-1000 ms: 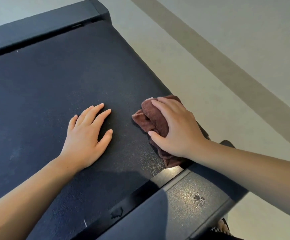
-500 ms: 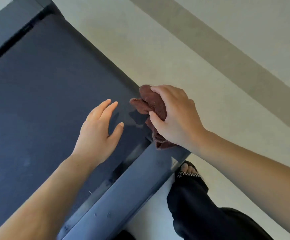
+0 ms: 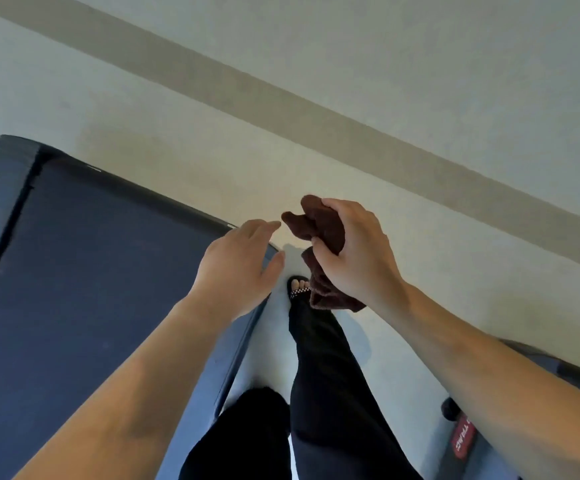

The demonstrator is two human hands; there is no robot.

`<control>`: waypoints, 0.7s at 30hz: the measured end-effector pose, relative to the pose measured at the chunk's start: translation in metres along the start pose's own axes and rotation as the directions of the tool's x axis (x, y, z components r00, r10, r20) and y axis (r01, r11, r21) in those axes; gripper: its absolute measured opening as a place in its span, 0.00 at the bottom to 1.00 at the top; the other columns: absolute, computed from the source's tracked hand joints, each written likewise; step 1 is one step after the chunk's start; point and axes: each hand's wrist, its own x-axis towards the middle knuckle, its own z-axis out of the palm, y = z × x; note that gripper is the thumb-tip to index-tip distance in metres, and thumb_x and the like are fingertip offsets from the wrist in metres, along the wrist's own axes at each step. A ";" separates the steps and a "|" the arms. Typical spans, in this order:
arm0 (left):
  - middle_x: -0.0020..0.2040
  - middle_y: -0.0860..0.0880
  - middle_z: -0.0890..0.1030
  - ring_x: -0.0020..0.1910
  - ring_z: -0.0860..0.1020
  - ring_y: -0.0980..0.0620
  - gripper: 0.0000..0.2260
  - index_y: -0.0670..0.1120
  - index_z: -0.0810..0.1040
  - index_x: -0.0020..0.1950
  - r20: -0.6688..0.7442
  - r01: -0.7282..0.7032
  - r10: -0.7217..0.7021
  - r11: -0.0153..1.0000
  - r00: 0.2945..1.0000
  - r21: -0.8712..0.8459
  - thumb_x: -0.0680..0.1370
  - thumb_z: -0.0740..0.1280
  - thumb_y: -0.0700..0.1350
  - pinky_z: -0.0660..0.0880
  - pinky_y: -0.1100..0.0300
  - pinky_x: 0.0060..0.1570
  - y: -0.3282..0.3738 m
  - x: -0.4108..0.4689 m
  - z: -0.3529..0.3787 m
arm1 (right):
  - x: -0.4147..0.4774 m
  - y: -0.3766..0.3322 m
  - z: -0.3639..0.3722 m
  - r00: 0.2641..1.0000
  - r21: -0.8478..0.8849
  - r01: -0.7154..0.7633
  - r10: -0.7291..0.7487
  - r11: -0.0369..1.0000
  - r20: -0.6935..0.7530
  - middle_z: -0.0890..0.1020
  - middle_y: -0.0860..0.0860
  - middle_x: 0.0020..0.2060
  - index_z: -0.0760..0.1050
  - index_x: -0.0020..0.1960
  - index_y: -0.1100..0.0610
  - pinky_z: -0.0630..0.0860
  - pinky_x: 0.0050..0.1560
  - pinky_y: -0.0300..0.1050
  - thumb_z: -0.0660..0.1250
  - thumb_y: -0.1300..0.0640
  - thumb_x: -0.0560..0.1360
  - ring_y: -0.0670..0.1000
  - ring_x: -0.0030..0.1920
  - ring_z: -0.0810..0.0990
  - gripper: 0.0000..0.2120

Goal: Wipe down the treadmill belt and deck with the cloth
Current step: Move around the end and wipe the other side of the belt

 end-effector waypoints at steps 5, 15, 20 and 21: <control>0.72 0.51 0.67 0.67 0.69 0.49 0.23 0.50 0.61 0.74 0.015 -0.069 0.068 0.989 0.998 0.131 0.80 0.56 0.53 0.67 0.54 0.62 0.062 -0.024 -0.086 | -0.042 -0.038 -0.086 0.989 0.098 -0.079 0.090 0.992 -0.118 0.73 0.47 0.64 0.68 0.68 0.51 0.69 0.63 0.56 0.66 0.53 0.73 0.51 0.65 0.69 0.24; 0.73 0.49 0.65 0.66 0.68 0.47 0.23 0.50 0.59 0.75 0.078 -0.382 0.375 0.889 0.924 0.253 0.80 0.54 0.54 0.67 0.54 0.59 0.147 -0.129 -0.170 | -0.180 -0.096 -0.179 0.882 0.232 -0.182 0.263 0.956 -0.392 0.75 0.47 0.61 0.69 0.67 0.51 0.72 0.61 0.53 0.66 0.54 0.73 0.51 0.61 0.72 0.22; 0.72 0.49 0.65 0.65 0.69 0.48 0.23 0.51 0.60 0.74 0.108 -0.488 0.476 0.850 0.873 0.201 0.80 0.54 0.55 0.67 0.55 0.58 0.180 -0.204 -0.177 | -0.277 -0.112 -0.186 0.784 0.346 -0.237 0.389 0.908 -0.484 0.76 0.45 0.60 0.70 0.66 0.50 0.70 0.60 0.43 0.66 0.54 0.73 0.47 0.59 0.73 0.21; 0.73 0.50 0.65 0.64 0.70 0.48 0.23 0.51 0.60 0.74 0.129 -0.513 0.496 0.835 0.859 0.199 0.80 0.54 0.56 0.67 0.55 0.58 0.186 -0.214 -0.176 | -0.295 -0.112 -0.186 0.765 0.361 -0.246 0.409 0.900 -0.498 0.76 0.45 0.60 0.70 0.66 0.50 0.70 0.59 0.41 0.66 0.54 0.73 0.47 0.59 0.73 0.21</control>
